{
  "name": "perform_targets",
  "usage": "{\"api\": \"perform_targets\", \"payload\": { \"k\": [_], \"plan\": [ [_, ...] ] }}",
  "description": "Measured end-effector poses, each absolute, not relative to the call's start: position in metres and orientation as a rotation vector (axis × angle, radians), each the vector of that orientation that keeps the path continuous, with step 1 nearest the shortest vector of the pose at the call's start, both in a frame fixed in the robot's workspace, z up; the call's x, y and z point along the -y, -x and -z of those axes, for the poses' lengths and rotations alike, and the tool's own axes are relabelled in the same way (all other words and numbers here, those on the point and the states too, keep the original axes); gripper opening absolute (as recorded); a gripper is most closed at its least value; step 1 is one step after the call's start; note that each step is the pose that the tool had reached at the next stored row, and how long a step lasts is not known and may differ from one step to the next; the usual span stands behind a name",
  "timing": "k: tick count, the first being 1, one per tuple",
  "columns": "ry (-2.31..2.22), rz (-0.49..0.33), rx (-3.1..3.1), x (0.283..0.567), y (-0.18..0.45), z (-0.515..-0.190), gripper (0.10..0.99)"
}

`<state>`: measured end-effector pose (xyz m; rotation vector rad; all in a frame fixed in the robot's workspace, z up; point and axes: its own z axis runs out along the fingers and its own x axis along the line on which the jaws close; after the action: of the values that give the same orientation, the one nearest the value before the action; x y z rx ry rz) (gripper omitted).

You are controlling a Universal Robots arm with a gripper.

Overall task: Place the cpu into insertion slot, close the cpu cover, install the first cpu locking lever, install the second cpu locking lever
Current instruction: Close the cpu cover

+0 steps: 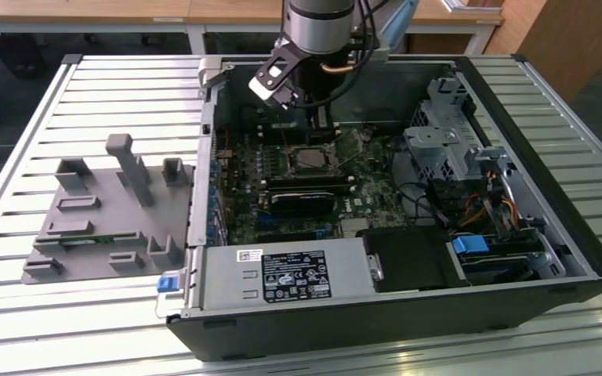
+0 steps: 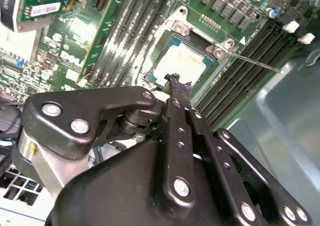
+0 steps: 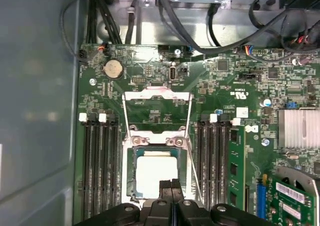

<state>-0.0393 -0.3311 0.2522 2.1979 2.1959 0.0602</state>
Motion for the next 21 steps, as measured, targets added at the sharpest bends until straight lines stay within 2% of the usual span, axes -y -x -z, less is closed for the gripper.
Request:
{"api": "perform_targets", "payload": {
  "k": [21],
  "plan": [
    [-2.195, -0.059, -2.201, 0.331, -0.009, -0.252, 0.106]
  ]
}}
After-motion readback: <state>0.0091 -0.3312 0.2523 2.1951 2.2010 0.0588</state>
